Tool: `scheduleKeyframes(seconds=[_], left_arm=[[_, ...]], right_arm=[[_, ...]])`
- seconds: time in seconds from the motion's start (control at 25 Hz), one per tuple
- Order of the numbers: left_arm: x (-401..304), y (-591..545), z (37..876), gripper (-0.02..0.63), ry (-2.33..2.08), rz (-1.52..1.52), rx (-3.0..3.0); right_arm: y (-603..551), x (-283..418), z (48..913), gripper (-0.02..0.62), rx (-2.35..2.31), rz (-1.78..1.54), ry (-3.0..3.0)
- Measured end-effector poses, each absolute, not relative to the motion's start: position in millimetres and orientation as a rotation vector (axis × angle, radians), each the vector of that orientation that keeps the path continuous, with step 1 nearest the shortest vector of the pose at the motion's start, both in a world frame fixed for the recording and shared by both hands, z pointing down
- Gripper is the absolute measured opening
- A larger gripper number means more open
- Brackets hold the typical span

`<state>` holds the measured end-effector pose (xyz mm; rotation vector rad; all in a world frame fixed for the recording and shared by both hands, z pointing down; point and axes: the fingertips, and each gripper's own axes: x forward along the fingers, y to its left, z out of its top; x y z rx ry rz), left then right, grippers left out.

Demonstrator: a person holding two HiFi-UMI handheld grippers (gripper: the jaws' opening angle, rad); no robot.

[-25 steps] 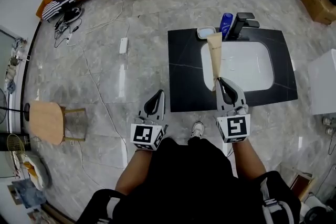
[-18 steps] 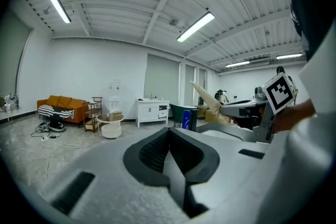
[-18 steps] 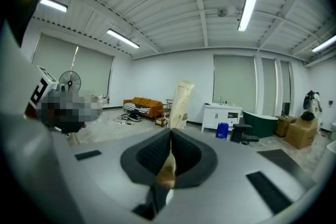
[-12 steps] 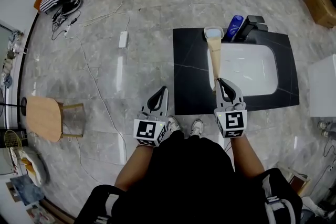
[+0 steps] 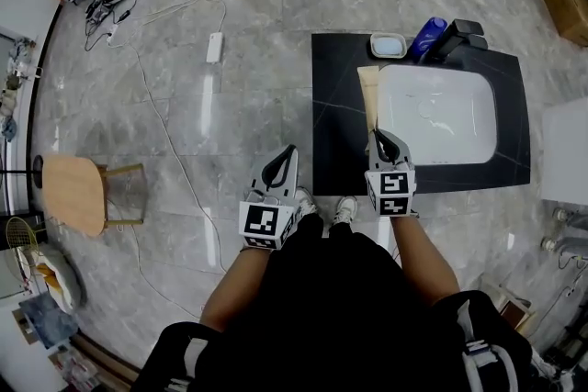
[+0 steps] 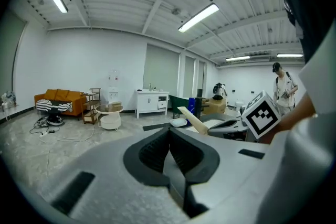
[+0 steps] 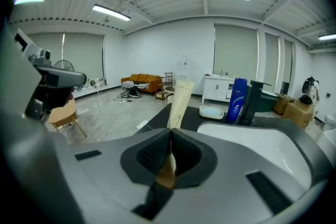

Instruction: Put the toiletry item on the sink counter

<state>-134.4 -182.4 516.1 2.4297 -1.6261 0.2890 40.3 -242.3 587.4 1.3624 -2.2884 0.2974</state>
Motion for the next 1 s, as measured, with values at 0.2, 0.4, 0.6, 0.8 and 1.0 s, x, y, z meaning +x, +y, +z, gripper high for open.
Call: scheduleKeyframes(seconds=[0.2,0.4,0.6,0.8,1.0], left_arm=[[-137,-182,523,0.011,-1.627,0.313,2.433],[-133,-179,528,0.011,-1.613,0.328,2.434],[-134,-178,527,0.011,-1.619,0.335,2.414],[-130,-176,529,0.011,-1.592,0.324,2.416],[-127,-176,526,0.011,-1.59,0.311,2.423]], right_arm=[[-247,35,638,0.008,1.319,0.377,-2.178],[-244,30,668,0.009,1.271,0.437,-2.084],[-248,34,685,0.071,1.25,0.48,-2.011],[-250,37,692,0.111,1.243,0.555,-2.021],[-251,39,673,0.175,1.262,0.577,-2.072]])
